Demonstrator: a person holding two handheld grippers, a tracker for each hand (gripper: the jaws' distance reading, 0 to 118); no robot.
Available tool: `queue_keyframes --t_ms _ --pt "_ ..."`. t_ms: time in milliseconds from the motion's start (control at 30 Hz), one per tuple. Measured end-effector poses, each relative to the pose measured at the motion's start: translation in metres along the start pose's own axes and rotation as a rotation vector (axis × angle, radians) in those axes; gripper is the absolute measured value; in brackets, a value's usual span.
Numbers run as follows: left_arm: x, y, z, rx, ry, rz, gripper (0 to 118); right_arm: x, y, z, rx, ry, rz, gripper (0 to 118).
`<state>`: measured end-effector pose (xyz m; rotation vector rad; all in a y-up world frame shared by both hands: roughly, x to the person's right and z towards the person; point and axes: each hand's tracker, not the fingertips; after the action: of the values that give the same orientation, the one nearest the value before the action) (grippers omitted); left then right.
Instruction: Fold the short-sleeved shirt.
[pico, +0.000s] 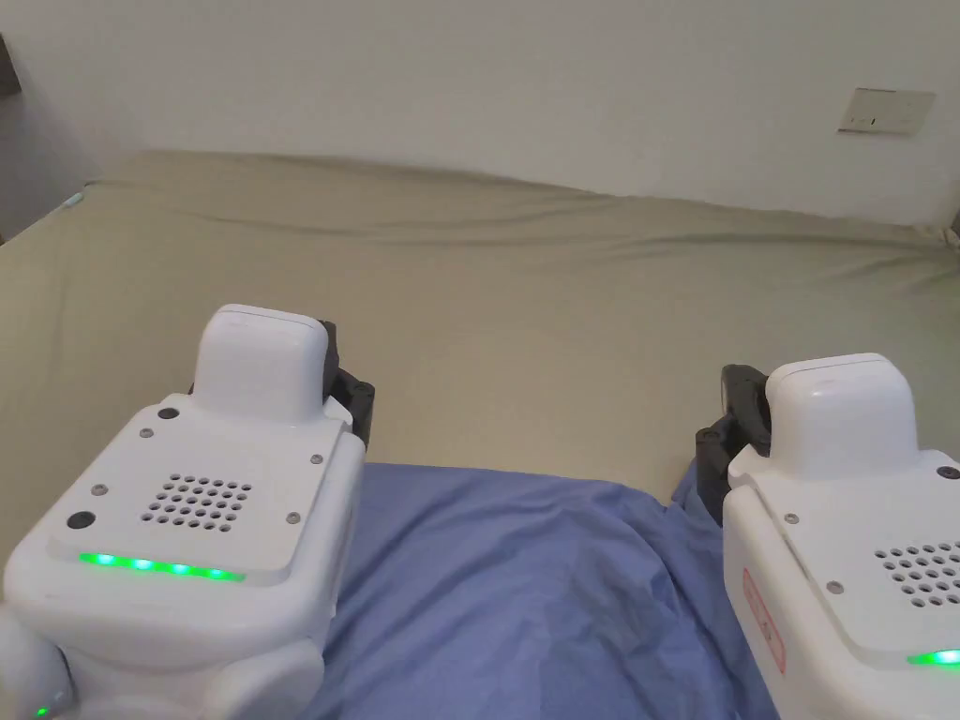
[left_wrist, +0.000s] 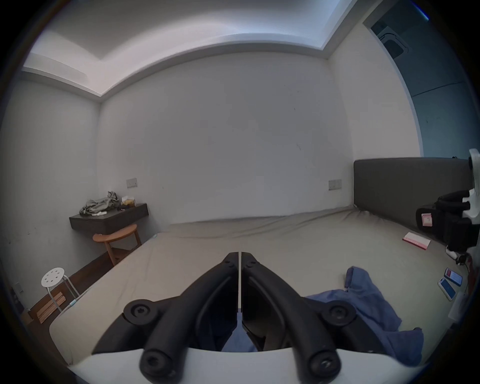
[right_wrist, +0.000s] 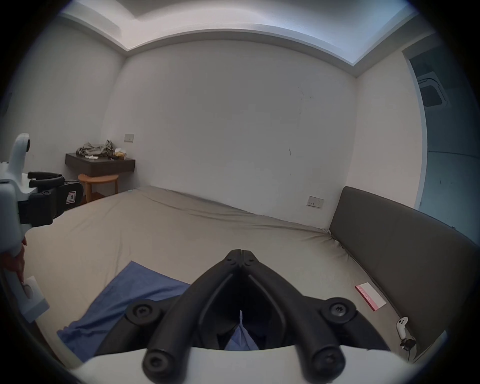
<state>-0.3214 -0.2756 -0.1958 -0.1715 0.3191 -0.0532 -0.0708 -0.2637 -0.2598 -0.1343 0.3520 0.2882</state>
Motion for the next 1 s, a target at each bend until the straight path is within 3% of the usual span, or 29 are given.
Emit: queue_keyframes --t_ms 233,267,300,367,400,733,767,833,867,900,933,1000 --pt "-0.018 -0.074 -0.086 -0.259 0.003 0.035 5 0.017 -0.031 -0.037 -0.084 -0.016 0.003 0" --pt "-0.024 -0.087 -0.101 -0.295 0.014 0.058 21 0.022 -0.035 -0.042 -0.097 -0.022 0.002 0" --pt "-0.027 -0.097 -0.111 -0.35 0.02 0.059 47 0.025 -0.039 -0.046 -0.108 -0.027 0.002 0" --pt "-0.038 -0.124 -0.144 -0.442 0.048 0.068 110 0.033 -0.048 -0.055 -0.135 -0.041 0.001 0" --pt "-0.043 -0.133 -0.157 -0.482 0.061 0.086 117 0.037 -0.052 -0.059 -0.147 -0.045 -0.001 0" --pt "-0.057 -0.182 -0.266 -0.65 0.103 0.06 114 0.068 -0.084 -0.083 -0.264 -0.092 -0.013 0" --pt "-0.055 -0.186 -0.273 -0.663 0.098 0.059 109 0.071 -0.087 -0.084 -0.274 -0.094 -0.02 0" --pt "-0.054 -0.196 -0.283 -0.705 0.103 0.048 87 0.074 -0.091 -0.087 -0.288 -0.101 -0.025 0" --pt "-0.051 -0.203 -0.286 -0.747 0.109 0.044 84 0.074 -0.092 -0.088 -0.295 -0.107 -0.024 0" --pt "-0.05 -0.204 -0.284 -0.734 0.031 0.123 84 0.076 -0.093 -0.088 -0.299 -0.11 -0.024 0" --pt "-0.05 -0.199 -0.281 -0.7 0.098 0.107 82 0.077 -0.094 -0.088 -0.302 -0.113 -0.024 0" --pt "-0.046 -0.193 -0.278 -0.694 0.01 0.039 52 0.078 -0.095 -0.09 -0.306 -0.115 -0.025 0"
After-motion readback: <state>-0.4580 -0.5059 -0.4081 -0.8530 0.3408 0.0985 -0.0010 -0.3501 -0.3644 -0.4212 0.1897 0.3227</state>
